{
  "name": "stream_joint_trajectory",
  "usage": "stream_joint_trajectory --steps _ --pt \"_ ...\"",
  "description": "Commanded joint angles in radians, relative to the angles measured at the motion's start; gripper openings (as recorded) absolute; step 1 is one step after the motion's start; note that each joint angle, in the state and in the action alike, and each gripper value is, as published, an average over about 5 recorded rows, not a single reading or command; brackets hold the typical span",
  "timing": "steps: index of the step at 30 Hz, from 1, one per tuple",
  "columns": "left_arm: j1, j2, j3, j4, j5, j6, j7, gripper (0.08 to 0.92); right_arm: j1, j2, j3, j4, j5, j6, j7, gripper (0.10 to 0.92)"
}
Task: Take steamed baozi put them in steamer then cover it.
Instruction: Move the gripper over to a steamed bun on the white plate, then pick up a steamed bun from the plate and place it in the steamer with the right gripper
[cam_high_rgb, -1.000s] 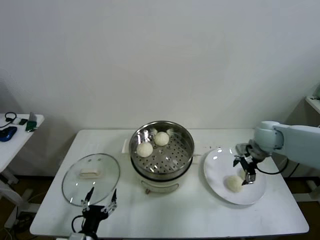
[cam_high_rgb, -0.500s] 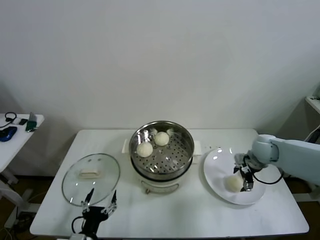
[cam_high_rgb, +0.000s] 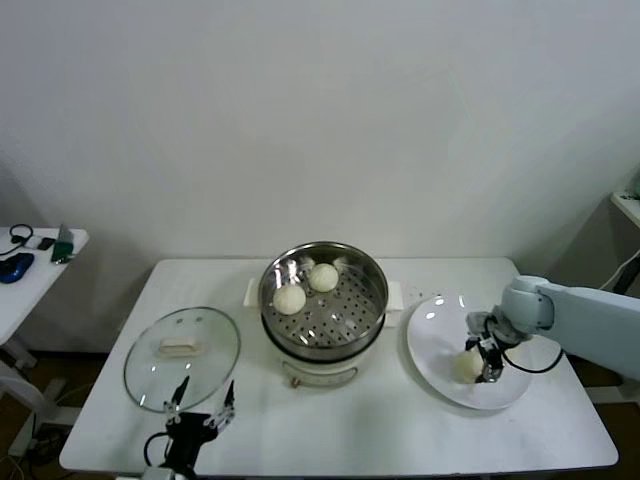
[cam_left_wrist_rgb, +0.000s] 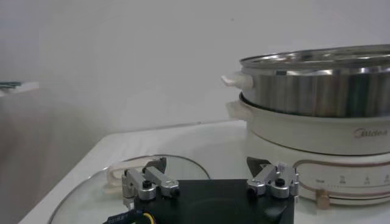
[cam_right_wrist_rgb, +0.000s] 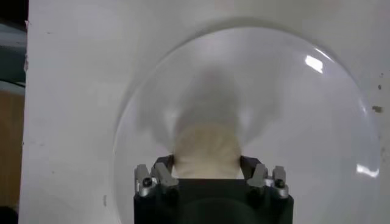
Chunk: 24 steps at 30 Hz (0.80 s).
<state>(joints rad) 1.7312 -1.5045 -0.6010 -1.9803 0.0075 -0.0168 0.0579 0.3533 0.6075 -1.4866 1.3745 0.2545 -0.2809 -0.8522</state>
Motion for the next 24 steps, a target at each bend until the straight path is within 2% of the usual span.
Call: stream_joint_trajectory --steps 1,6,10,15,19,24 --pt "0.006 -0.008 0.006 -0.008 0.015 -0.002 0.0 0.823 0.164 0.002 -0.06 0.012 0.013 0.077 -0.045 0.687" --pt "0.012 -0.011 0.007 -0.022 0.023 0.0 0.0 0.823 0.422 0.055 -0.203 0.029 0.074 0.214 -0.11 0.684" --pt "0.013 -0.007 0.001 -0.03 0.026 0.001 0.0 0.823 0.64 0.167 -0.302 0.008 0.154 0.374 -0.164 0.689" --pt "0.019 0.0 -0.006 -0.029 0.024 -0.002 -0.001 0.823 0.809 0.314 -0.295 -0.016 0.169 0.531 -0.202 0.695" --pt "0.02 0.0 -0.006 -0.027 0.023 -0.004 -0.001 0.823 0.863 0.413 -0.232 0.068 0.147 0.605 -0.201 0.696" --pt "0.017 -0.002 -0.007 -0.027 0.019 -0.005 -0.001 0.823 0.815 0.503 -0.173 0.263 0.028 0.616 -0.143 0.696"
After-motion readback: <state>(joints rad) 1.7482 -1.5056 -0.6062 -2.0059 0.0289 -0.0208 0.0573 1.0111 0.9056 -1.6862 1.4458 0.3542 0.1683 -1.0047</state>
